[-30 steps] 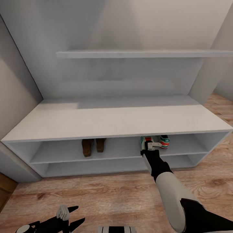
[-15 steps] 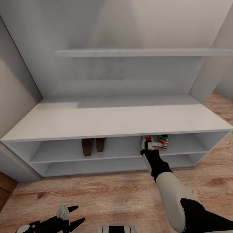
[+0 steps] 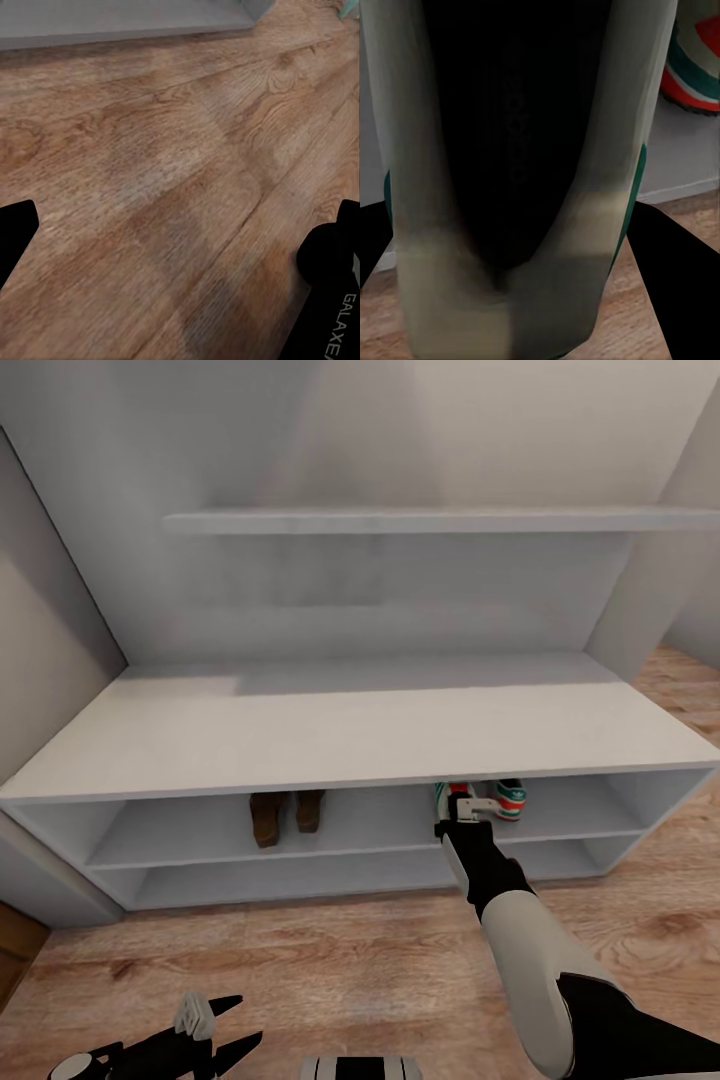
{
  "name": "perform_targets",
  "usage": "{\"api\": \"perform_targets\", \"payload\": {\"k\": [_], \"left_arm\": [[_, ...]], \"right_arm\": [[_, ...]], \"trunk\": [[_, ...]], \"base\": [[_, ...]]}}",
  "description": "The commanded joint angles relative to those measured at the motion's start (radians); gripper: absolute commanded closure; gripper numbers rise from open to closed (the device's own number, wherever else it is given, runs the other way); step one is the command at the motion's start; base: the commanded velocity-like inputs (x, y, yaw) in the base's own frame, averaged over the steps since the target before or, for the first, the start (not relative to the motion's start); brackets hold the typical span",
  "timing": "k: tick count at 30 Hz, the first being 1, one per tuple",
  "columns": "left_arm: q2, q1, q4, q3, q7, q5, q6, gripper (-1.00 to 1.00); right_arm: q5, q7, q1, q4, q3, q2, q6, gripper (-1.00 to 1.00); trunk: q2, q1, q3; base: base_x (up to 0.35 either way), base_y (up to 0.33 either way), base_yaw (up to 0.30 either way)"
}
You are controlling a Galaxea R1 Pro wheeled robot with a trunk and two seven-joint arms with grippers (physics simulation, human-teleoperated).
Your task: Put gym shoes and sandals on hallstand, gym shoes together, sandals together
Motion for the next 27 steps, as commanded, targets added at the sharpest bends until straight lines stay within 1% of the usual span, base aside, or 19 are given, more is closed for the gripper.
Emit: {"api": "perform_targets", "payload": {"k": [1, 6, 14, 23, 27], "left_arm": [[0.0, -0.001, 0.0, 0.002, -0.004, -0.003, -0.005, -1.0], [0.0, -0.001, 0.0, 0.002, -0.004, -0.003, -0.006, -1.0], [0.0, -0.001, 0.0, 0.003, -0.005, -0.003, -0.008, -1.0], [0.0, -0.003, 0.0, 0.003, -0.006, -0.003, -0.007, -1.0], [0.0, -0.003, 0.0, 0.003, -0.006, -0.003, -0.007, -1.0]], "right_arm": [[0.012, 0.001, 0.0, 0.01, -0.006, 0.001, 0.006, 1.0], [0.012, 0.001, 0.0, 0.01, -0.006, 0.001, 0.006, 1.0], [0.012, 0.001, 0.0, 0.01, -0.006, 0.001, 0.007, 1.0], [0.012, 0.001, 0.0, 0.012, -0.006, 0.001, 0.006, 1.0], [0.012, 0.001, 0.0, 0.012, -0.006, 0.001, 0.007, 1.0]], "trunk": [[0.0, 0.0, -0.001], [0.0, 0.0, -0.001], [0.0, 0.0, -0.001], [0.0, 0.0, -0.001], [0.0, 0.0, -0.001]], "base": [[0.088, 0.0, 0.0], [0.03, -0.003, 0.0], [0.142, -0.093, 0.0], [0.018, -0.01, 0.0], [0.104, -0.013, 0.0]]}}
